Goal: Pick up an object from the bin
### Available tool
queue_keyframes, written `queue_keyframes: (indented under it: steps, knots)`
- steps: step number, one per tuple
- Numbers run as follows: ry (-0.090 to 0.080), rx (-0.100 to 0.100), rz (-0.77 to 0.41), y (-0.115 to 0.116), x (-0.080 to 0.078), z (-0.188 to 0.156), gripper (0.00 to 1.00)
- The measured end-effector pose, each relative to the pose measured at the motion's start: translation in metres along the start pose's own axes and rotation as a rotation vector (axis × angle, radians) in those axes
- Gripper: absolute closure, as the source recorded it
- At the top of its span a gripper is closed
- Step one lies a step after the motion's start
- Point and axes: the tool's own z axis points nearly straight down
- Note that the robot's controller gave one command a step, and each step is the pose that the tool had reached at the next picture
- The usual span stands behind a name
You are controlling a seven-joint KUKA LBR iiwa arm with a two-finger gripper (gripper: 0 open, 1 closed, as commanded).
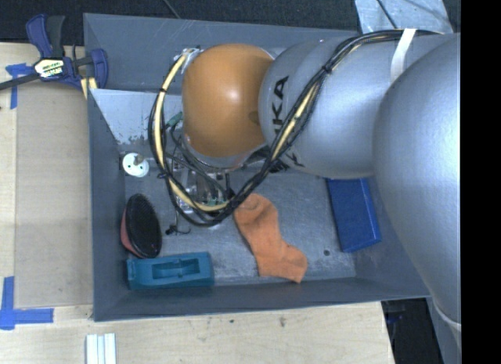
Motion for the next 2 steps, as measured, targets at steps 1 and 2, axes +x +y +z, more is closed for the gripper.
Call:
queue_keyframes:
  steps: [1, 2]
  knots:
    - [-0.008, -0.002, 0.003, -0.001, -0.002, -0.005, 0.0]
    - [-0.016, -0.002, -0.106, 0.008, 0.016, 0.024, 0.0]
